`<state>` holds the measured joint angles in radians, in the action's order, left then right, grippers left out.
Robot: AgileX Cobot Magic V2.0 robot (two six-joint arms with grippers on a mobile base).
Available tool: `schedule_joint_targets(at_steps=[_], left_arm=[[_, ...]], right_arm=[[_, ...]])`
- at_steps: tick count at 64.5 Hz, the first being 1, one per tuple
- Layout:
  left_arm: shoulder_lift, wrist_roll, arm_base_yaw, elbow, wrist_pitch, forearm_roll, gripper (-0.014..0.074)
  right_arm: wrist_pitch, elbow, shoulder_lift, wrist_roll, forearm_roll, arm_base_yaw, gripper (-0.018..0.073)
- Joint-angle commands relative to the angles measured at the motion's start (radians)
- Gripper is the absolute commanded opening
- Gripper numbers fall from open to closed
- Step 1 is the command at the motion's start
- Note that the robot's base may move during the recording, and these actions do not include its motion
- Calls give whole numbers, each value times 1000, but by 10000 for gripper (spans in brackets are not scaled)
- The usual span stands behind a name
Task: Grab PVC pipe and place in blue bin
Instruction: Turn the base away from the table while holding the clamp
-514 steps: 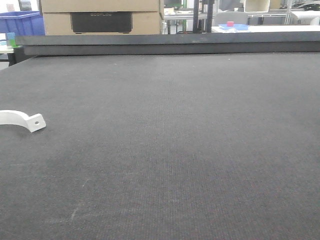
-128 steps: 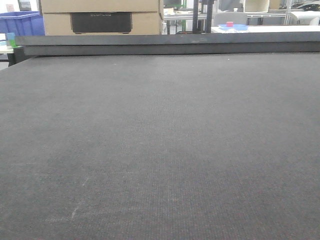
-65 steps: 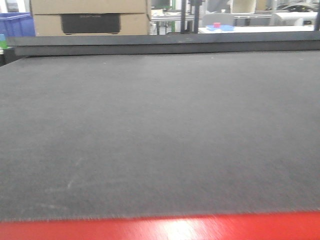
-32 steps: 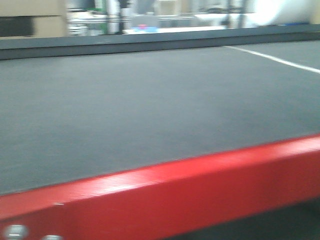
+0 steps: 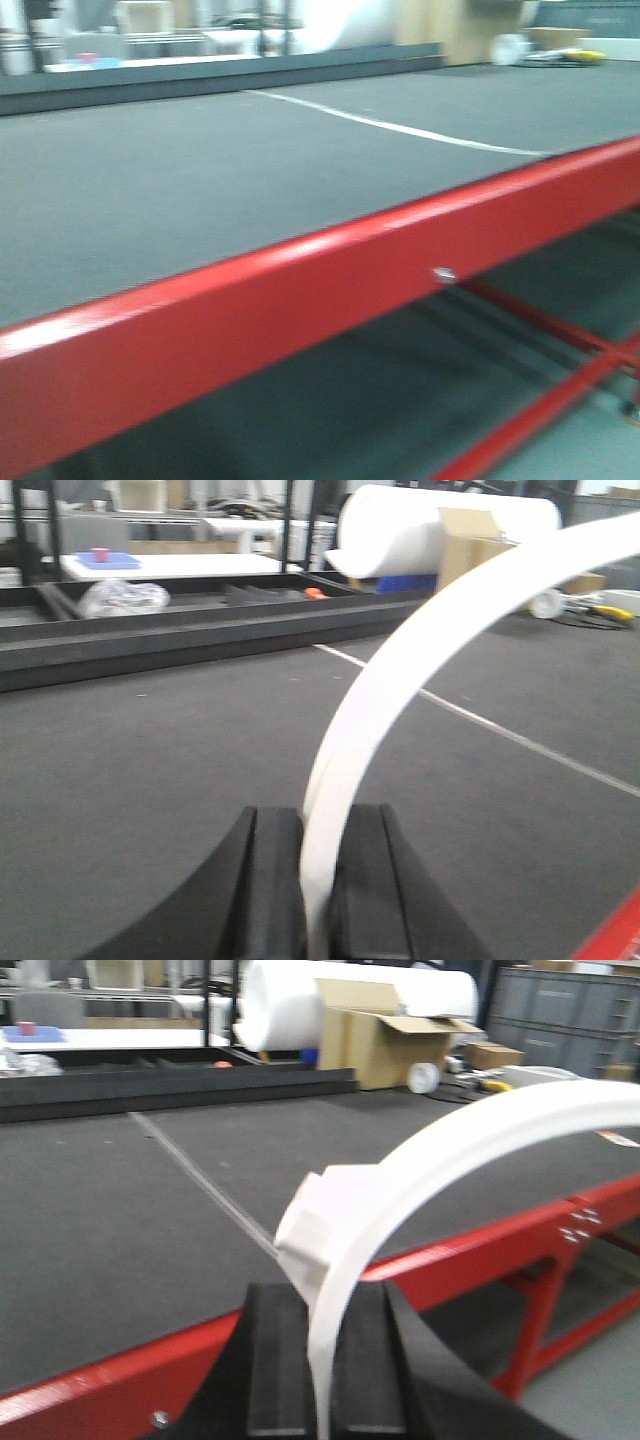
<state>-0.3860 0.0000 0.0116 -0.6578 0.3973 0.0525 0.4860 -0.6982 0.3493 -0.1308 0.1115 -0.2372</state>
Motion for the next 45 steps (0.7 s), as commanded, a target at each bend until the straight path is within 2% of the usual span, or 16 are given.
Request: schedule_joint_targets(at_steps=[1, 45], left_arm=[[4, -7, -7, -1, -28, 6, -111], [4, -7, -7, -1, -28, 6, -111]], right_arm=[[-31, 0, -5, -4, -4, 2, -162], [-31, 0, -5, -4, -4, 2, -162]])
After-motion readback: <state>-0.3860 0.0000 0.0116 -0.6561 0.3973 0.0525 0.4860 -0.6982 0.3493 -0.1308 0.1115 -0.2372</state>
